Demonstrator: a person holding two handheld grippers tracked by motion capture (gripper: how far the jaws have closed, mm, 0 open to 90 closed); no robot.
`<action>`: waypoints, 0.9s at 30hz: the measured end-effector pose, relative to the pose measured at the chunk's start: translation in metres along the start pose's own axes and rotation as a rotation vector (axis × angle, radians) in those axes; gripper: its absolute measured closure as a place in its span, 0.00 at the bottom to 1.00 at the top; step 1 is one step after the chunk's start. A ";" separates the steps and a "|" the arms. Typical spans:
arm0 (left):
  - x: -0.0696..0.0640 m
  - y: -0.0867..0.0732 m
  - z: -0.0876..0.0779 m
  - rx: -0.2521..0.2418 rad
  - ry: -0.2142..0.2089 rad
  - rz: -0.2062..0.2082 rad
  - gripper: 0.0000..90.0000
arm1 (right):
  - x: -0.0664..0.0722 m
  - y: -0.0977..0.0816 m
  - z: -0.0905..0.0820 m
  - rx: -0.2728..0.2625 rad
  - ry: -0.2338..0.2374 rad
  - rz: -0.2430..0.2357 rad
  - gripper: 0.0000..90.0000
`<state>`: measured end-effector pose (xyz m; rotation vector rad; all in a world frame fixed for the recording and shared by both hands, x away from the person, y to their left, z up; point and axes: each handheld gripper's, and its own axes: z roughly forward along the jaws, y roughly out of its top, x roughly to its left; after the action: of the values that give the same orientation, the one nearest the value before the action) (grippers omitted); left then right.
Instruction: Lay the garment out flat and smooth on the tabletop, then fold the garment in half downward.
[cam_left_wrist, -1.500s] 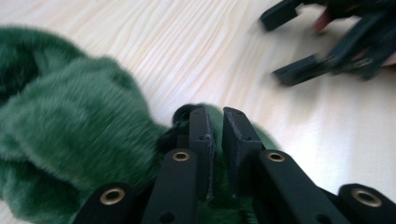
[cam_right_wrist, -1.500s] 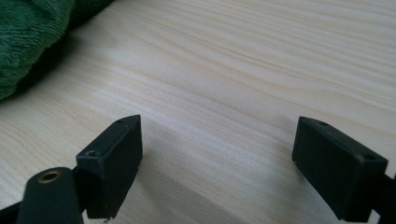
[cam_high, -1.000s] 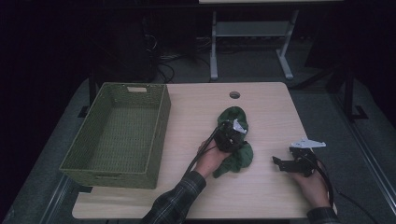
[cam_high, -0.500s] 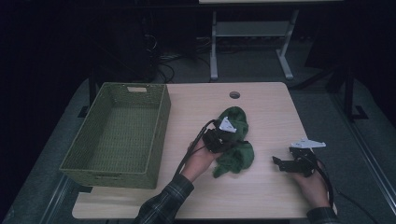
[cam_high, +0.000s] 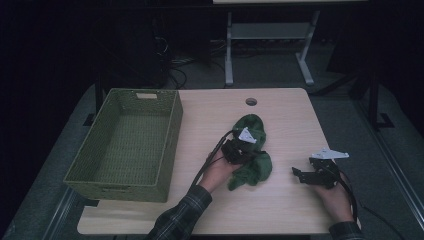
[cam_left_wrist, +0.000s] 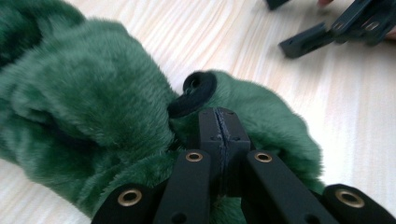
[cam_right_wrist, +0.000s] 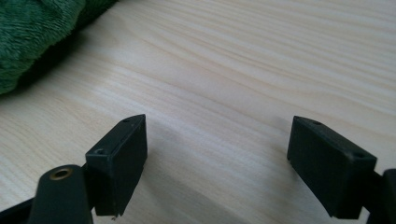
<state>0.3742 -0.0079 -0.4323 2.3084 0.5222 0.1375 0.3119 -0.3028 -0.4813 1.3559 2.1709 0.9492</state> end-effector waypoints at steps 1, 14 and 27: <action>0.001 -0.001 0.002 0.012 0.003 0.004 1.00 | 0.001 0.001 -0.001 0.000 -0.007 -0.009 0.22; 0.008 -0.013 0.016 0.048 -0.016 -0.012 1.00 | 0.011 0.060 -0.008 -0.080 0.128 -0.033 0.28; 0.011 -0.017 0.020 0.043 -0.038 -0.031 1.00 | 0.021 0.148 0.039 -0.068 0.217 -0.121 0.42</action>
<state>0.3839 -0.0061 -0.4591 2.3390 0.5458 0.0681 0.4192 -0.2273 -0.3998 1.1217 2.3251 1.1576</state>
